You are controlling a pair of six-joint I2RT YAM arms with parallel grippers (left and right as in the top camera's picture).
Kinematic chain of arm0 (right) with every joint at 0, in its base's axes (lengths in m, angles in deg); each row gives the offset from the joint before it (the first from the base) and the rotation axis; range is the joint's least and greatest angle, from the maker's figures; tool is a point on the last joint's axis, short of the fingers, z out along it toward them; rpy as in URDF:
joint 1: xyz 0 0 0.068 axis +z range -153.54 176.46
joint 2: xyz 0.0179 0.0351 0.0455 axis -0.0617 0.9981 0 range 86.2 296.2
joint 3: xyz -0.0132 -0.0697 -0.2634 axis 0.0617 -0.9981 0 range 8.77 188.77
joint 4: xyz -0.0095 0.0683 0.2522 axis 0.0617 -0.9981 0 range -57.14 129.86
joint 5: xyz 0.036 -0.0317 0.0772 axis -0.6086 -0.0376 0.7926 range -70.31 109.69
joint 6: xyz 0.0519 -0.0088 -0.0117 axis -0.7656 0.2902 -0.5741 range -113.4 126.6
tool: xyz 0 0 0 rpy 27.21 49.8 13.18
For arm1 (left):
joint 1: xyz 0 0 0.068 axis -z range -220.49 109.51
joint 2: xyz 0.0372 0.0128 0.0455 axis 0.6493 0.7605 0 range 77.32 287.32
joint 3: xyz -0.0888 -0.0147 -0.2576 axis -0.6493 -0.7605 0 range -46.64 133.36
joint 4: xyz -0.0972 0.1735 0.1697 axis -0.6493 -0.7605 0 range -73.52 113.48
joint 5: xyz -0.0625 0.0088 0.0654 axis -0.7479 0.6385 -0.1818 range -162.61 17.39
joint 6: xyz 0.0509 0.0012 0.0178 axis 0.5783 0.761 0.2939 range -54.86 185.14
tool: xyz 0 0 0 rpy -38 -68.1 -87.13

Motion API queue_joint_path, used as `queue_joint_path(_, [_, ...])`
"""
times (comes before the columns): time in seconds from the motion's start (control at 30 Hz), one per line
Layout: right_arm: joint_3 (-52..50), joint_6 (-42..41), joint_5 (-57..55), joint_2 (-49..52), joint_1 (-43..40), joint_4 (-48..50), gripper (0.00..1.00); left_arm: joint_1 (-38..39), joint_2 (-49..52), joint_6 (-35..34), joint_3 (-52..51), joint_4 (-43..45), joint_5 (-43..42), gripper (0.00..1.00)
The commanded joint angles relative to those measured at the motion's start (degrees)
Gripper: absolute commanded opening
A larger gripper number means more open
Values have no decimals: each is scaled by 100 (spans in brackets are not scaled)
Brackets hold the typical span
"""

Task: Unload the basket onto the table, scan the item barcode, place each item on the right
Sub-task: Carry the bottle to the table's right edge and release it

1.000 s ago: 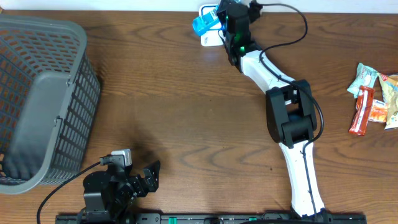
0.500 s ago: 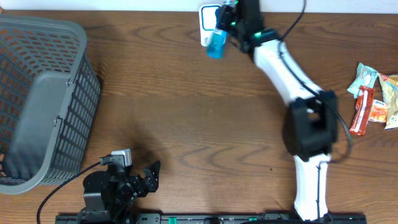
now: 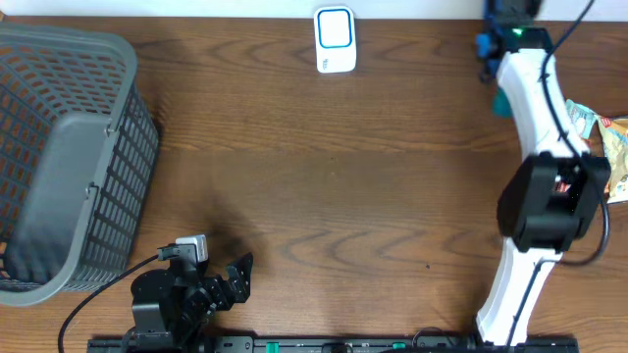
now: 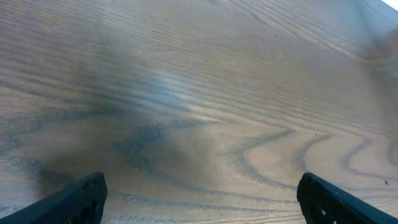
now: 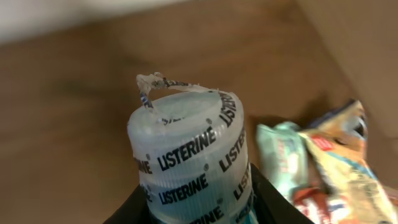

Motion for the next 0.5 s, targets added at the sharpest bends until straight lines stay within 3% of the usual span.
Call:
queue_joint_path(0.0, [11, 898, -492, 581, -415, -162, 1, -11, -22, -9, 13, -50, 33, 98])
queue_joint_path(0.23, [11, 1058, -522, 920, -911, -535, 1, -11, -22, -9, 13, -50, 33, 98])
queue_joint_path(0.3, [13, 1060, -533, 896, -975, -542, 7, -11, -22, -9, 13, -50, 33, 98])
queue_joint_path(0.33, [13, 1060, -529, 870, -984, -581, 32, -11, -22, -9, 13, -50, 33, 98])
queue_joint_path(0.43, [13, 1058, -284, 752, -933, -697, 79, -11, -22, -9, 13, -50, 33, 98])
queue_joint_path(0.47, [13, 1056, -96, 634, -894, -732, 99, -11, -22, -9, 13, -50, 33, 98])
